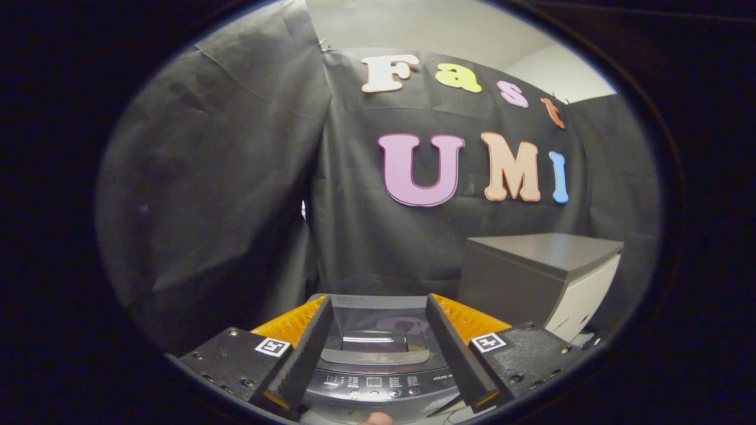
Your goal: Put the clothes into the washing machine and then close the washing machine lid.
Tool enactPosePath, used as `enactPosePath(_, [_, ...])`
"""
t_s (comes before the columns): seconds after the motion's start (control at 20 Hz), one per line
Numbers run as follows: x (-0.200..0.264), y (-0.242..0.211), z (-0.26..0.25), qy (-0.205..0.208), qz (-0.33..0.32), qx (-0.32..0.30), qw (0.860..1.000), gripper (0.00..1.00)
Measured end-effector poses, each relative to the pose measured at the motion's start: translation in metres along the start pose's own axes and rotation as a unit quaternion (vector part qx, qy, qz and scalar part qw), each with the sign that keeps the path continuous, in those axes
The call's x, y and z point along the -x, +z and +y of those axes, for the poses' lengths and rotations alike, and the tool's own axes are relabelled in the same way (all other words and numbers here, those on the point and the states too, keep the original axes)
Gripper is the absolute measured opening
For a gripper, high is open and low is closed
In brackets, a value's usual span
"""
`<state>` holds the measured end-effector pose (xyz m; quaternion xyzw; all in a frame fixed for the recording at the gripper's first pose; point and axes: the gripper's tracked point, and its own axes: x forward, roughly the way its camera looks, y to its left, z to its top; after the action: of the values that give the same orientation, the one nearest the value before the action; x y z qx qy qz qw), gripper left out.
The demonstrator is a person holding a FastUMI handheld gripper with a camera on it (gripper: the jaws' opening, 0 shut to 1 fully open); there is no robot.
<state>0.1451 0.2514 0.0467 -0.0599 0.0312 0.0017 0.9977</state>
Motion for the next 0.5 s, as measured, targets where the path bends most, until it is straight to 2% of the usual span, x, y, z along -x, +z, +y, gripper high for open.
enactPosePath(0.1, [0.011, 0.016, -0.009, -0.001, -0.005, 0.017, 1.000, 0.96])
enactPosePath(0.25, [0.032, 0.043, -0.013, 0.015, -0.027, -0.011, 0.999, 0.96])
enactPosePath(0.35, [0.047, 0.059, -0.032, -0.004, -0.051, -0.026, 0.998, 0.96])
enactPosePath(0.45, [0.062, 0.054, -0.050, -0.025, -0.049, -0.034, 0.998, 0.96])
enactPosePath(0.5, [0.069, 0.050, -0.051, -0.021, -0.043, -0.034, 0.998, 0.96])
